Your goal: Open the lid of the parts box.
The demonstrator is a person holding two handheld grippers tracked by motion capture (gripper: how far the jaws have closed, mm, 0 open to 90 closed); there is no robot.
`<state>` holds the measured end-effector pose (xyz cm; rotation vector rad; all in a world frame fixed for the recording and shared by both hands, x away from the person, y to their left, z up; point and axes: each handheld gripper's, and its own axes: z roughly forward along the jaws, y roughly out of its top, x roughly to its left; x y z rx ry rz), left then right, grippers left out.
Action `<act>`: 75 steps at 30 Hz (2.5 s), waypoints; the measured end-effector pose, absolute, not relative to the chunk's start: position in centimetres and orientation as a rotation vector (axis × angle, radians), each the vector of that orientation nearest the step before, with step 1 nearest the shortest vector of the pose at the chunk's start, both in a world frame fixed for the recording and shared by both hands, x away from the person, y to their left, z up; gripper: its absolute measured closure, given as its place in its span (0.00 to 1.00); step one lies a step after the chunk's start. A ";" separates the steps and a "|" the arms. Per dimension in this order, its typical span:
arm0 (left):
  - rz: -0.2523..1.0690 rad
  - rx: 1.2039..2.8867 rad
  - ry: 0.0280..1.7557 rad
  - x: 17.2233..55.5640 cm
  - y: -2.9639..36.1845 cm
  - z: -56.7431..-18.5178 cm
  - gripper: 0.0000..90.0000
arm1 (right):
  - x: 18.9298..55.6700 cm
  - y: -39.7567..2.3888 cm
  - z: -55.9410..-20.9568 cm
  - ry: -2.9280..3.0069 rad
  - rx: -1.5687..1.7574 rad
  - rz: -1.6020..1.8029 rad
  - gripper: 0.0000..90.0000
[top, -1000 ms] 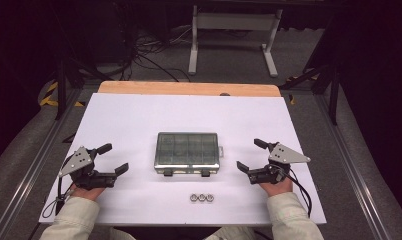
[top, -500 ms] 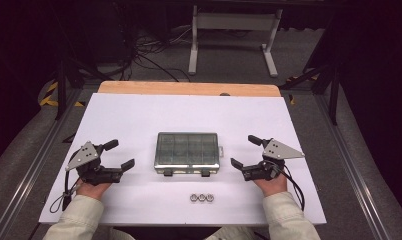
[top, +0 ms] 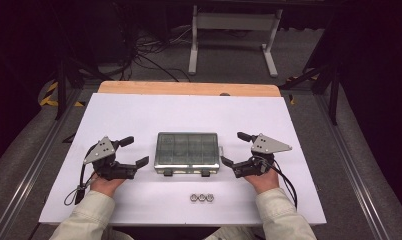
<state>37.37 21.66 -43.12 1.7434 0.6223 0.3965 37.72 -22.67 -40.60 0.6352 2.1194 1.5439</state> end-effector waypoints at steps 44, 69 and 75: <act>0.208 2.018 0.607 38.1 19.8 -44.8 0.23 | 38.3 -20.7 -43.5 2.472 0.668 1.296 0.22; 0.207 2.133 0.577 37.4 18.9 -45.7 0.58 | 38.2 -20.5 -44.4 2.583 0.646 1.239 0.53; 0.226 2.148 0.575 37.4 18.8 -45.7 0.66 | 38.2 -20.5 -44.5 2.586 0.643 1.226 0.57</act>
